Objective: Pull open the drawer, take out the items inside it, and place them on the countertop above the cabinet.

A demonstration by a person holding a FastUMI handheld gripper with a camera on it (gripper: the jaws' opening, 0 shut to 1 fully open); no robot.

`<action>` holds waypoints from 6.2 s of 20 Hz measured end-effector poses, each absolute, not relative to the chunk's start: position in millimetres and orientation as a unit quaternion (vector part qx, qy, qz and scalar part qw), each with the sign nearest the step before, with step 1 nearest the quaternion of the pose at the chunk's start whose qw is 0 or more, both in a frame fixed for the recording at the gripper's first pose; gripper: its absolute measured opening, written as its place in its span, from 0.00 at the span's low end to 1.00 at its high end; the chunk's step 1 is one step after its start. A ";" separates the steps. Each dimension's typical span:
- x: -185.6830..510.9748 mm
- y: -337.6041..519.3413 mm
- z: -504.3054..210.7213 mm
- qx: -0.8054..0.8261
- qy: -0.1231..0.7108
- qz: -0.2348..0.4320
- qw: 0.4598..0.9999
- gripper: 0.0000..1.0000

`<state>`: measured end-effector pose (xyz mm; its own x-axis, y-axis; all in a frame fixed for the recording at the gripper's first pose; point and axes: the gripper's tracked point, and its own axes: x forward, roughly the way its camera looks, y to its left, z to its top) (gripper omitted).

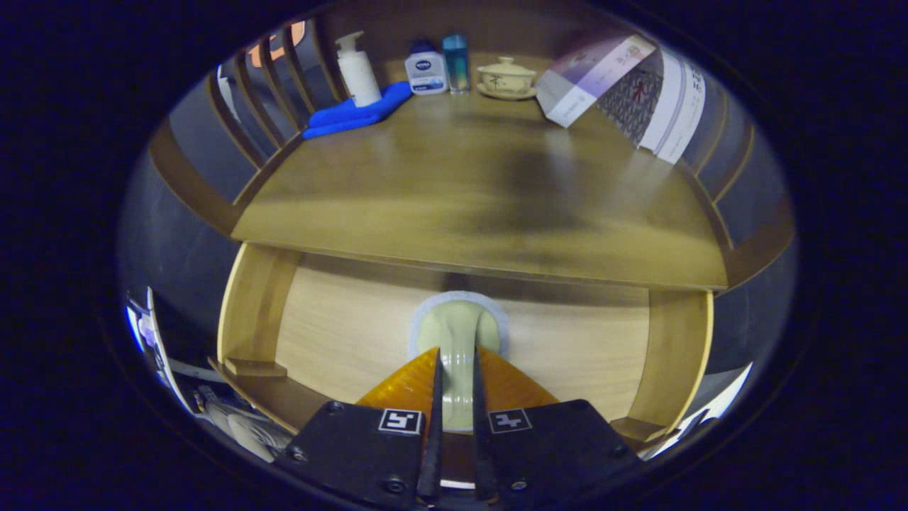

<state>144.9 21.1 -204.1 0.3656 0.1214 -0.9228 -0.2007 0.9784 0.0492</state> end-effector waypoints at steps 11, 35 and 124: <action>155.3 19.4 -148.8 -0.040 0.535 0.107 0.837 0.21; 295.9 30.4 -136.6 -0.023 0.512 0.079 0.855 0.21; 123.6 36.6 -246.4 0.007 0.125 0.007 0.992 0.98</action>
<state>123.6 36.6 -246.4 0.9685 0.0152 -0.2484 -0.0116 0.9998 0.0161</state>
